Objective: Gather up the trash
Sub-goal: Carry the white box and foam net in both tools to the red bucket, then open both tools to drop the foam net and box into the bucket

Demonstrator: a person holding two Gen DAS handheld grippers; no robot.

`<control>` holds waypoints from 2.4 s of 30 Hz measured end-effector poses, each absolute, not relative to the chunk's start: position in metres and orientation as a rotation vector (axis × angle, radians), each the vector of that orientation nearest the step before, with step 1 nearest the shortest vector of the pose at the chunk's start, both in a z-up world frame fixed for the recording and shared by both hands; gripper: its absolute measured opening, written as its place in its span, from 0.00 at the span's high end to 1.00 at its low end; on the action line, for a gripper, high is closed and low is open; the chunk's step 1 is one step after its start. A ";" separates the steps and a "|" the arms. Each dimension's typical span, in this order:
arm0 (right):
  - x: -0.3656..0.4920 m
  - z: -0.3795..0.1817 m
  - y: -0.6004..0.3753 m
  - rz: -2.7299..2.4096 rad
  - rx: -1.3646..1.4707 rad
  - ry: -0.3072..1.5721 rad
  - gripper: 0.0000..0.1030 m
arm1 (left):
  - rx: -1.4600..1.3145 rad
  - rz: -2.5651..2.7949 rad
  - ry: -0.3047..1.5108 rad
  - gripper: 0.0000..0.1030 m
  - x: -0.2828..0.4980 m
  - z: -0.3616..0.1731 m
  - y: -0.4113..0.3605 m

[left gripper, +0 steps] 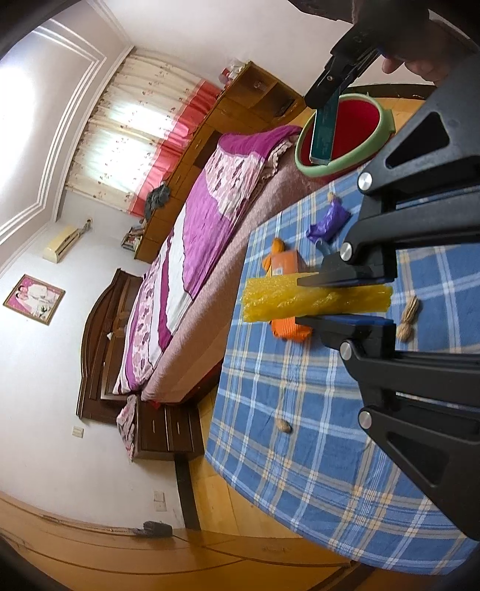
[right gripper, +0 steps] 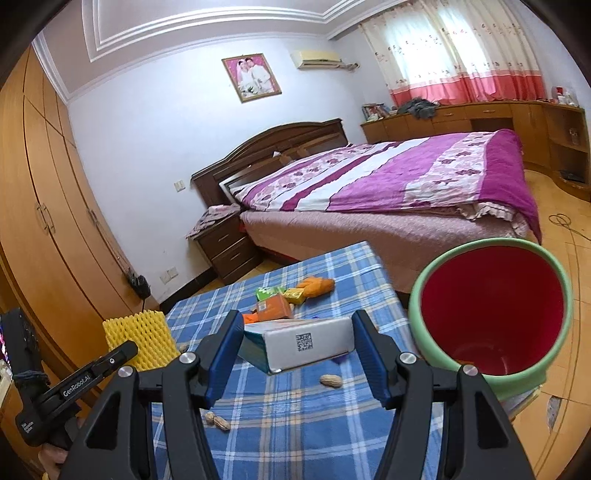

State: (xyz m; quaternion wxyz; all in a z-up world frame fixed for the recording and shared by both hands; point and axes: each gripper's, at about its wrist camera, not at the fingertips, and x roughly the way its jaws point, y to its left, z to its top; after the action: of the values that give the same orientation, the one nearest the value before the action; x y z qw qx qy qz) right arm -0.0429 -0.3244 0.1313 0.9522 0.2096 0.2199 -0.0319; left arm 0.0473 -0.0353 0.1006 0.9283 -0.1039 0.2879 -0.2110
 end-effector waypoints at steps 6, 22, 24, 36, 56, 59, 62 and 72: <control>-0.062 0.134 -0.339 -0.098 0.453 0.425 0.39 | -0.204 -0.483 0.605 0.89 0.040 0.105 -0.054; -0.095 0.130 -0.389 -0.211 0.533 0.381 0.39 | -0.134 -0.601 0.639 0.89 0.031 0.108 -0.110; -0.097 0.128 -0.395 -0.223 0.544 0.378 0.39 | -0.121 -0.614 0.638 0.89 0.030 0.110 -0.119; -0.109 0.116 -0.423 -0.277 0.575 0.371 0.39 | -0.050 -0.681 0.643 0.89 0.028 0.109 -0.165; -0.110 0.075 -0.481 -0.390 0.674 0.418 0.39 | 0.030 -0.825 0.712 0.89 0.050 0.088 -0.255; -0.109 0.071 -0.491 -0.420 0.686 0.416 0.39 | 0.042 -0.849 0.731 0.89 0.053 0.082 -0.269; -0.110 0.067 -0.499 -0.458 0.694 0.412 0.39 | 0.064 -0.879 0.750 0.89 0.056 0.076 -0.288; -0.102 0.045 -0.518 -0.497 0.728 0.450 0.38 | 0.104 -0.909 0.827 0.89 0.065 0.047 -0.328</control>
State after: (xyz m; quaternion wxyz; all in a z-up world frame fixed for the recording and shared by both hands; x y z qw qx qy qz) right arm -0.1022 -0.5182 0.0453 0.8801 0.3493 0.2158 -0.2384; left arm 0.0647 -0.3278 0.0471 0.8158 0.0488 0.3880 -0.4261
